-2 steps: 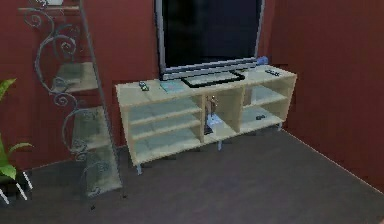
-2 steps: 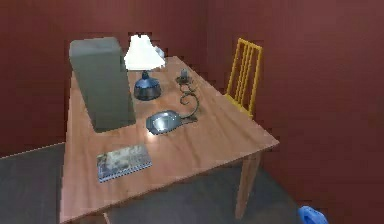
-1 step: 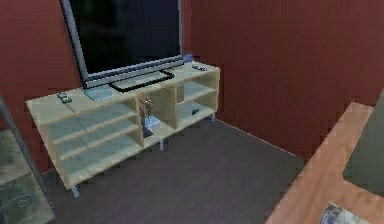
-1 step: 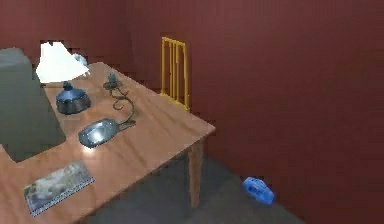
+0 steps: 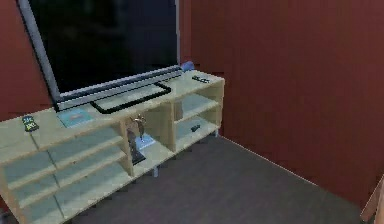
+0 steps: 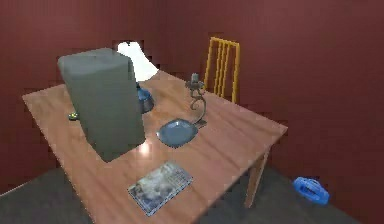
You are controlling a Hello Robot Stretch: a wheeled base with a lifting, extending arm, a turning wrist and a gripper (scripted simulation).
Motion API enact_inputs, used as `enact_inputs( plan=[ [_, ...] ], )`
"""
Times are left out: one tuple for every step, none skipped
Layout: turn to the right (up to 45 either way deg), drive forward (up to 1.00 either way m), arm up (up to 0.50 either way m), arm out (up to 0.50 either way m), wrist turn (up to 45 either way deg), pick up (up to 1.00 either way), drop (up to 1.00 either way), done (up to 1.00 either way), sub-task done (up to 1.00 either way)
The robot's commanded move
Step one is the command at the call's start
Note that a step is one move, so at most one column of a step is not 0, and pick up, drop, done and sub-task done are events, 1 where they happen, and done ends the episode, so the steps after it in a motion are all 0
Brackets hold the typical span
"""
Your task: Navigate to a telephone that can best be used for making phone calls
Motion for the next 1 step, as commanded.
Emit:
enact_inputs(
  plan=[
    [-30.0, 0.0, 0.0, 0.0, 0.0, 0.0, 0.0, 0.0, 0.0]
  ],
)
